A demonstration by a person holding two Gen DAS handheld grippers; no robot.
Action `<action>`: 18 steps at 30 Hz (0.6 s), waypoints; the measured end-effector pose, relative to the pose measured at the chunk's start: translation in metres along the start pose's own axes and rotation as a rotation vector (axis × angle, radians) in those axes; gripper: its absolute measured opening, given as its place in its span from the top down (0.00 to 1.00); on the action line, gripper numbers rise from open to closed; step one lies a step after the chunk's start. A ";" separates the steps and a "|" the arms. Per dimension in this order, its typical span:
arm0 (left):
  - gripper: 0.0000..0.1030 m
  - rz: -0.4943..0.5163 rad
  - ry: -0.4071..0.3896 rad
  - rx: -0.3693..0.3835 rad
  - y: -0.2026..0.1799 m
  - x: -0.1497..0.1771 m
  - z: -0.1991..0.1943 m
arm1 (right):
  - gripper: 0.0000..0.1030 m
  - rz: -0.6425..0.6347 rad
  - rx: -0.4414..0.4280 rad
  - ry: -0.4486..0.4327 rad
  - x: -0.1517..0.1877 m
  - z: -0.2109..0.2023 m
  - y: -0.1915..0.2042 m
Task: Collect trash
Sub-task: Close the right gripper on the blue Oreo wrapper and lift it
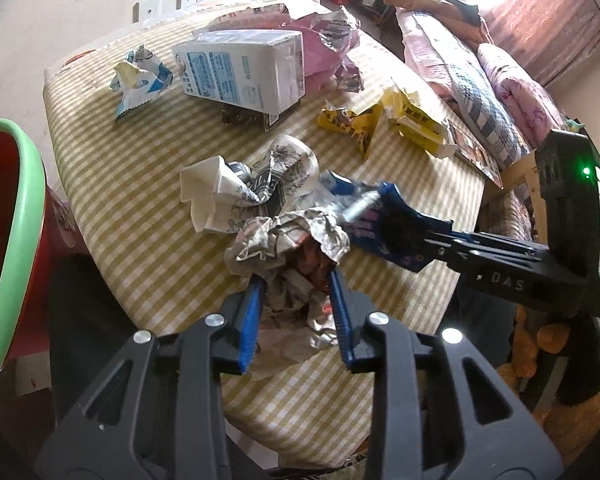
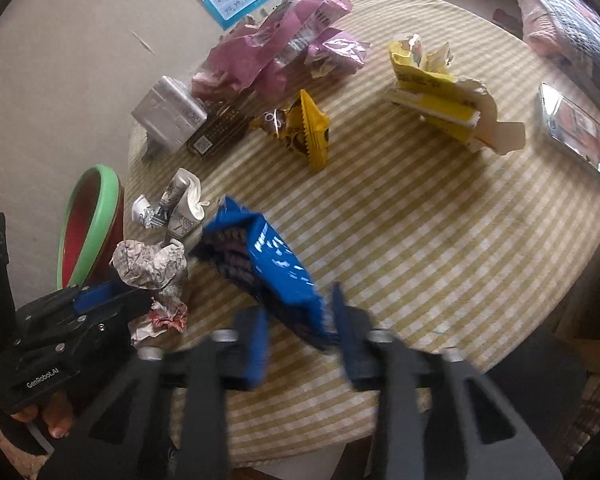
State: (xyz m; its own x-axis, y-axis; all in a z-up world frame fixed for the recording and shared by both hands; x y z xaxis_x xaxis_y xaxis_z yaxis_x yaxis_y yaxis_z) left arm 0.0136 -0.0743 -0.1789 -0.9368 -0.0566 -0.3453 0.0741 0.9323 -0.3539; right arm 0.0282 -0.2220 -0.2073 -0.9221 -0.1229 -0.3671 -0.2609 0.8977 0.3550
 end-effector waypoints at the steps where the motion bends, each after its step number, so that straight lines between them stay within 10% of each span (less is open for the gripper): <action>1: 0.69 -0.003 0.003 -0.001 0.001 0.000 0.001 | 0.88 0.003 0.002 -0.007 0.000 -0.002 0.000; 11: 0.59 0.003 0.045 0.000 -0.002 0.003 0.012 | 0.89 0.031 -0.020 -0.110 -0.004 -0.034 0.004; 18: 1.00 0.004 -0.005 0.039 -0.004 -0.002 0.000 | 0.89 0.018 -0.033 -0.195 -0.017 -0.055 0.019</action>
State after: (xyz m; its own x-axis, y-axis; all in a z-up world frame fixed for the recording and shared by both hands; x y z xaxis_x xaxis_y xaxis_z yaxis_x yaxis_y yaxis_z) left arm 0.0147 -0.0775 -0.1766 -0.9347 -0.0552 -0.3510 0.0907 0.9180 -0.3860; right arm 0.0229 -0.2260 -0.1471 -0.8546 -0.0202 -0.5188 -0.2575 0.8842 0.3896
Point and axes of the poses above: each gripper's, at about its wrist camera, not at the fingertips, and z roughly the way its jaws point, y to its left, x to its underside, the point moved 5 cm from there along z, roughly the way its jaws point, and after that the axes turned 7 degrees about -z, right-handed, at the moved point
